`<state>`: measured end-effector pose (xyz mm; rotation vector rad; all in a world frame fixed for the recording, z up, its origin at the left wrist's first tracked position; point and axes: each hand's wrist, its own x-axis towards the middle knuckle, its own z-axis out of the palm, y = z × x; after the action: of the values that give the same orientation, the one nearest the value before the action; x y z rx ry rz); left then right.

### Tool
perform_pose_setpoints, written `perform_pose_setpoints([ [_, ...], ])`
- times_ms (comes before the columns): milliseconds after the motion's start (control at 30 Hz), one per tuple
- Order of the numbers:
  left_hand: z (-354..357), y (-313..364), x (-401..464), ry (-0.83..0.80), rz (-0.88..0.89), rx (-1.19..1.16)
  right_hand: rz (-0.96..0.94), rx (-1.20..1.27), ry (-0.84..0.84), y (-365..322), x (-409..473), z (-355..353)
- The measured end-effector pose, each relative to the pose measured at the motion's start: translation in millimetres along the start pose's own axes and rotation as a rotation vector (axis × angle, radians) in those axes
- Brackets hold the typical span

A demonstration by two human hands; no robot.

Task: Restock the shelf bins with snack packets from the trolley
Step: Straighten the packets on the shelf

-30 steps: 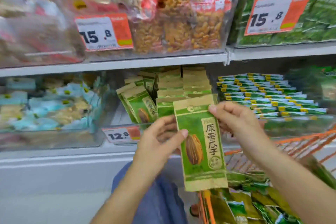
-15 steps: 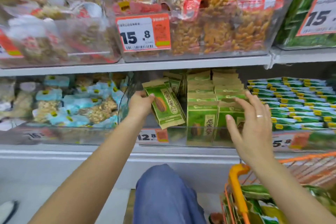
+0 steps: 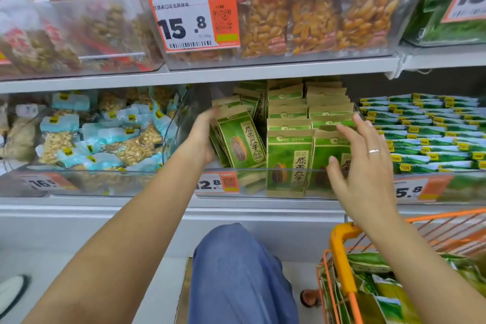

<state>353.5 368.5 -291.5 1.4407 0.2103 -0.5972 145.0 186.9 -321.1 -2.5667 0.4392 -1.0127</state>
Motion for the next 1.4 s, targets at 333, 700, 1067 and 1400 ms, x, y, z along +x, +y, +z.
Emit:
perform_pose_setpoints([
  [333,27,1,41,0.041,-0.023,-0.234,-0.011,0.016,-0.008,2,0,1],
  [700,40,1,53,-0.211,0.070,-0.117,-0.009,0.045,-0.006,3,0,1],
  [1067,36,-2,55,-0.184,0.077,-0.002,-0.009,0.066,-0.014,5,-2,0],
  [1400,33,4,-7,0.343,0.745,0.056,-0.018,0.075,-0.080,23,-20,-52],
])
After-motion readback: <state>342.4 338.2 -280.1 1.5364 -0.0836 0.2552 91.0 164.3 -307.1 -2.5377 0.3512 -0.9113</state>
